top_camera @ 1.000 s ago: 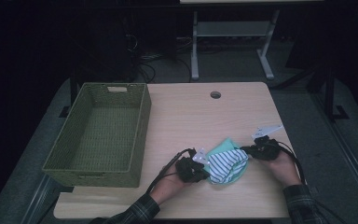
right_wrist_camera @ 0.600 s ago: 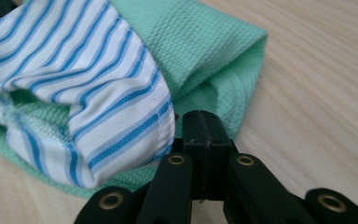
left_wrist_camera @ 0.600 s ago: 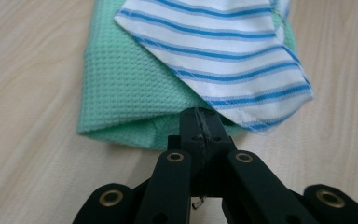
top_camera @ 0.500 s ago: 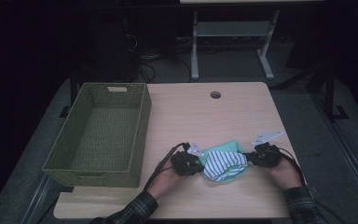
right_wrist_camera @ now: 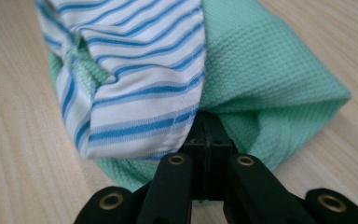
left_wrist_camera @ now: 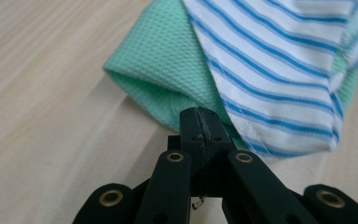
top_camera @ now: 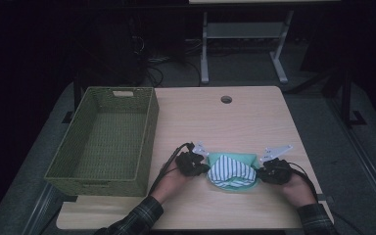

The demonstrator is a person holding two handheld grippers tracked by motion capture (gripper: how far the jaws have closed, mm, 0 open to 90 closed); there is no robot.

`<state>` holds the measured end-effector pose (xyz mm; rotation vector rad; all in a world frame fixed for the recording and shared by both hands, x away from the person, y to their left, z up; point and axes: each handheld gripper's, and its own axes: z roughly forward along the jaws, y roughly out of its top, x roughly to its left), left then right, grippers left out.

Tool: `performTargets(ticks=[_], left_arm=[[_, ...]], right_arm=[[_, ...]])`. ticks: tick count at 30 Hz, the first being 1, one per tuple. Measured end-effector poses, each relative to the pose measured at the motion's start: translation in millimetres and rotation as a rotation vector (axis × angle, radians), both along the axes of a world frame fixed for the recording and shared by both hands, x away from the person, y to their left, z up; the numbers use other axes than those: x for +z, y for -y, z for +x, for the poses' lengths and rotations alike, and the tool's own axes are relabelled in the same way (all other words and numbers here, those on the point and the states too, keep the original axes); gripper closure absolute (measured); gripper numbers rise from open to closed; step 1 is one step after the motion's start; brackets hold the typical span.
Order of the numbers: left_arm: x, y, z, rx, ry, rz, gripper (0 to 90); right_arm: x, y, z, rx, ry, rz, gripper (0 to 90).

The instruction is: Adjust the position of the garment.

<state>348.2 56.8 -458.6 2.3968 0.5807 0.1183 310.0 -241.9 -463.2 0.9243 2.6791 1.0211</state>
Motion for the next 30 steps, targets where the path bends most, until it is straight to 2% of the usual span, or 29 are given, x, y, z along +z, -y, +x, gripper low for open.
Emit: performTargets(ticks=[1,4,5,7,9,14,18,19,23,28,29,30], left_arm=[[2.2,-1.8,0.8,0.016,0.003,-0.019,89.4],[7.6,-4.8,-2.7,0.015,0.001,-0.03,89.3],[15.0,-7.8,-8.7,-0.007,-0.004,-0.047,89.4],[21.4,-9.1,-15.8,-0.025,-0.014,-0.08,89.4],[25.5,-6.5,-22.8,-0.033,-0.022,-0.117,89.4],[28.7,8.4,-31.9,-0.08,-0.044,-0.167,89.4],[25.3,20.4,-35.6,-0.107,-0.055,-0.167,89.4],[21.3,29.3,-37.9,-0.128,-0.063,-0.165,89.4],[13.5,47.0,-43.6,-0.177,-0.066,-0.141,89.4],[4.2,61.0,-48.8,-0.206,-0.075,-0.111,89.5],[-0.3,66.1,-51.5,-0.215,-0.074,-0.093,89.5],[-0.3,66.1,-51.5,-0.215,-0.074,-0.093,89.5]], right_arm=[[4.7,3.5,-1.8,-0.011,0.019,0.011,89.9],[11.9,10.5,-1.7,-0.035,0.041,0.037,89.9],[18.4,18.2,1.7,-0.054,0.065,0.057,89.9],[23.3,23.2,7.9,-0.07,0.076,0.066,89.9],[25.7,24.2,16.4,-0.078,0.082,0.07,89.9],[26.3,15.4,38.8,-0.085,0.084,0.063,89.9],[25.6,4.3,58.4,-0.08,0.078,0.063,89.9],[24.6,1.6,63.0,-0.079,0.078,0.061,89.9],[18.5,-9.4,78.1,-0.066,0.055,0.054,89.9],[9.8,-18.5,84.5,-0.048,0.042,0.04,89.9],[5.2,-22.3,84.8,-0.045,0.018,0.037,89.9],[2.9,-23.3,85.1,-0.034,0.016,0.033,89.9]])
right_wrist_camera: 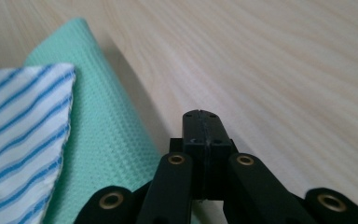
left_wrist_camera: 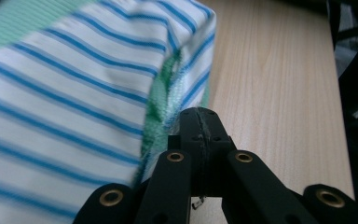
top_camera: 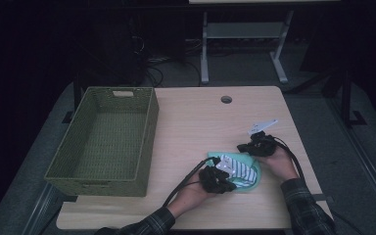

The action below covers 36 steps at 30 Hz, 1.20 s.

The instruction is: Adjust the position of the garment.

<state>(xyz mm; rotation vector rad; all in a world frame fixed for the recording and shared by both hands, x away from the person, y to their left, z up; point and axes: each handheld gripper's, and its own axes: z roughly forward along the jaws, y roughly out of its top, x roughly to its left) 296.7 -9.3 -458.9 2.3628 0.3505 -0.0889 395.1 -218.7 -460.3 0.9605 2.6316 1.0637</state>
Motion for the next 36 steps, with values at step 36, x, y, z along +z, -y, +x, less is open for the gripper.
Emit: performTargets(ticks=[36], left_arm=[[9.5,-68.7,47.5,0.207,0.099,0.106,89.5]], right_arm=[[2.0,0.9,-62.2,0.103,-0.035,-0.039,89.9]])
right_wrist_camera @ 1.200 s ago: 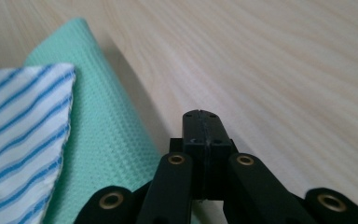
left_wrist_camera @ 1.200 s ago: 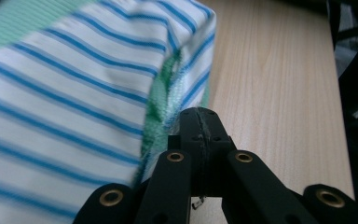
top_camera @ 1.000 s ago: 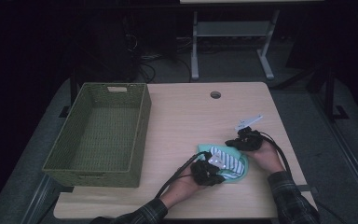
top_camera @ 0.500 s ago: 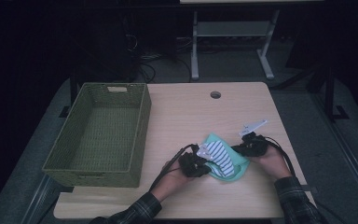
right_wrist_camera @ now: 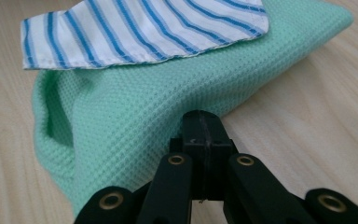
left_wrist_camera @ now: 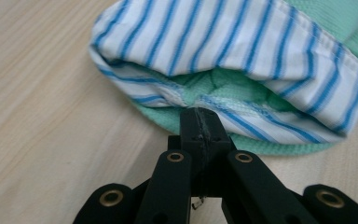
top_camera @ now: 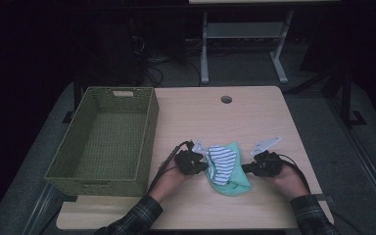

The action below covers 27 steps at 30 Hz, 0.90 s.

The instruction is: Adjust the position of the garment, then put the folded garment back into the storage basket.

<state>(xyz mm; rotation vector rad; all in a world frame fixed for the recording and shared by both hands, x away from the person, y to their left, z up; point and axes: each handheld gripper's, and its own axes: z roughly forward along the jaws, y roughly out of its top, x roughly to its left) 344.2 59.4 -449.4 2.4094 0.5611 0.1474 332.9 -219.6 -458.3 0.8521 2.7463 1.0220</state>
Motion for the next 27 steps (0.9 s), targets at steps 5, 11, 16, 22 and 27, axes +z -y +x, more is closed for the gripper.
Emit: performTargets(ticks=[5,11,16,22,27], left_arm=[[3.5,-6.8,3.6,0.014,0.003,-0.012,89.3],[11.8,-9.7,4.5,0.014,0.019,-0.02,81.0],[22.1,-5.6,5.2,-0.022,0.024,-0.036,66.3],[29.2,-0.9,8.3,-0.071,0.013,-0.015,52.2],[33.1,7.5,17.4,-0.127,-0.003,0.025,43.4]], right_arm=[[2.8,2.8,-4.7,-0.018,0.031,0.012,89.7],[3.5,15.3,-10.5,-0.101,0.072,0.019,71.2],[0.4,30.3,-15.1,-0.166,0.085,0.029,50.3],[-7.3,38.3,-18.5,-0.217,0.094,0.0,33.7],[-14.7,43.4,-19.1,-0.251,0.089,-0.006,23.7]])
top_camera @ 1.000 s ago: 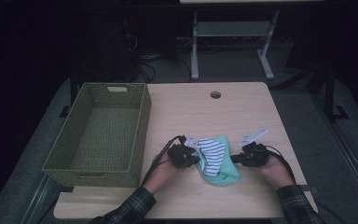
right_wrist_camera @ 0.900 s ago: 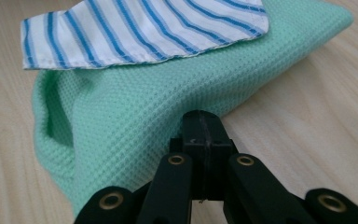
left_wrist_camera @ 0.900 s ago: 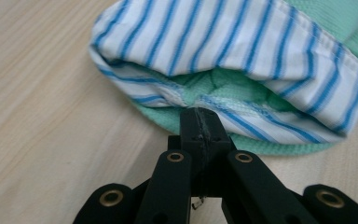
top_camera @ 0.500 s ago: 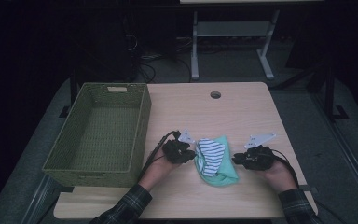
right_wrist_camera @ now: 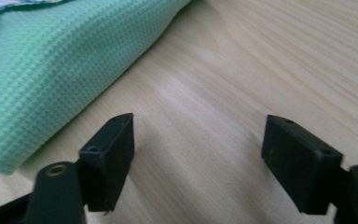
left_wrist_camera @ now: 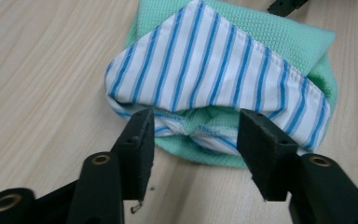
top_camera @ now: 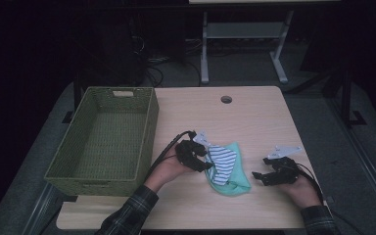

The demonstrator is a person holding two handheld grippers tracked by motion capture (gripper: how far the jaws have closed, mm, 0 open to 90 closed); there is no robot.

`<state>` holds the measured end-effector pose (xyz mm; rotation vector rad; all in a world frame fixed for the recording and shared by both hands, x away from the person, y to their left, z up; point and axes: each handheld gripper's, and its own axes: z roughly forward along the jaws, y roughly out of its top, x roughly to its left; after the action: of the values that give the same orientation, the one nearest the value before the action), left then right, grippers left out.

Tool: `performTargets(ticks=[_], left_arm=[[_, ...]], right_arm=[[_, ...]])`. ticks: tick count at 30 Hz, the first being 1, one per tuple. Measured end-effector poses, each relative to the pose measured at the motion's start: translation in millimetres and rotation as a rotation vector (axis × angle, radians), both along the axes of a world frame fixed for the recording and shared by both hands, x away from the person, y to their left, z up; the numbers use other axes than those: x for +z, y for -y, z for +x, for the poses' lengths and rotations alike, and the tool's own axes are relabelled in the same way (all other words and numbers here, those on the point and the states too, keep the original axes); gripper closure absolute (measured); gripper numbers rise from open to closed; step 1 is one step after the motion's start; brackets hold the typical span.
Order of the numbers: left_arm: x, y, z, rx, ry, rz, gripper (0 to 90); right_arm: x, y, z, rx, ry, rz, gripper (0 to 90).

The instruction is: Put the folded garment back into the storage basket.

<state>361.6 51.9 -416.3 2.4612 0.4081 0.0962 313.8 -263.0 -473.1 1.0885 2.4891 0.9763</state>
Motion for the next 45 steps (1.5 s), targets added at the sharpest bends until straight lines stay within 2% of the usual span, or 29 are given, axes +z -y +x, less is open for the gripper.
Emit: performTargets(ticks=[3,5,6,7,8,10,14,19,21,23,27,33,37,41,42,43,45], left_arm=[[0.1,3.7,1.9,-0.004,-0.016,-0.006,39.1],[-1.1,7.8,3.5,-0.017,-0.024,0.007,38.3],[-2.6,11.0,4.8,-0.037,-0.024,0.029,37.9],[-2.6,11.0,4.8,-0.037,-0.024,0.029,38.1],[-5.5,14.1,5.5,-0.052,-0.037,0.05,38.1],[-9.3,16.7,5.4,-0.069,-0.035,0.074,36.9],[-15.9,22.1,4.0,-0.096,-0.055,0.093,30.9],[-21.5,28.4,0.8,-0.117,-0.056,0.112,23.7],[-25.4,31.3,0.0,-0.125,-0.054,0.138,22.9],[-29.2,33.7,-0.9,-0.138,-0.057,0.154,17.9],[-33.9,35.4,-3.2,-0.151,-0.043,0.18,15.6],[-35.3,35.9,-5.3,-0.16,-0.019,0.185,14.9],[-35.4,34.7,-6.0,-0.152,-0.024,0.179,17.9],[-31.7,32.5,-5.9,-0.166,-0.022,0.18,34.7],[-30.7,31.7,-5.5,-0.17,-0.016,0.181,34.7],[-29.6,30.4,-5.3,-0.175,-0.016,0.177,45.2],[-29.0,30.0,-5.2,-0.179,-0.015,0.178,54.4]], right_arm=[[-1.9,0.0,0.4,-0.006,0.007,0.013,19.9],[-6.0,0.7,-0.1,-0.019,0.03,0.038,16.3],[-9.4,1.9,-0.3,-0.024,0.058,0.06,15.1],[-9.4,1.9,-0.3,-0.024,0.058,0.06,15.1],[-9.2,1.9,0.1,-0.028,0.055,0.058,15.0],[-9.2,1.9,0.1,-0.029,0.054,0.058,14.9],[-9.2,2.0,0.2,-0.034,0.055,0.058,14.9],[-9.3,2.1,0.4,-0.038,0.055,0.058,14.9],[-9.3,2.1,0.4,-0.038,0.055,0.058,14.9],[-9.3,2.1,0.4,-0.04,0.055,0.058,14.9],[-9.3,2.1,0.4,-0.042,0.054,0.058,14.9],[-9.3,2.2,0.5,-0.043,0.055,0.058,14.9],[-9.3,2.1,0.4,-0.046,0.055,0.057,14.9],[-9.3,2.1,0.4,-0.047,0.055,0.057,14.9],[-9.3,2.1,0.4,-0.049,0.055,0.057,15.0],[-9.3,2.0,0.5,-0.051,0.055,0.057,14.9],[-9.3,2.0,0.5,-0.052,0.055,0.058,15.0]])
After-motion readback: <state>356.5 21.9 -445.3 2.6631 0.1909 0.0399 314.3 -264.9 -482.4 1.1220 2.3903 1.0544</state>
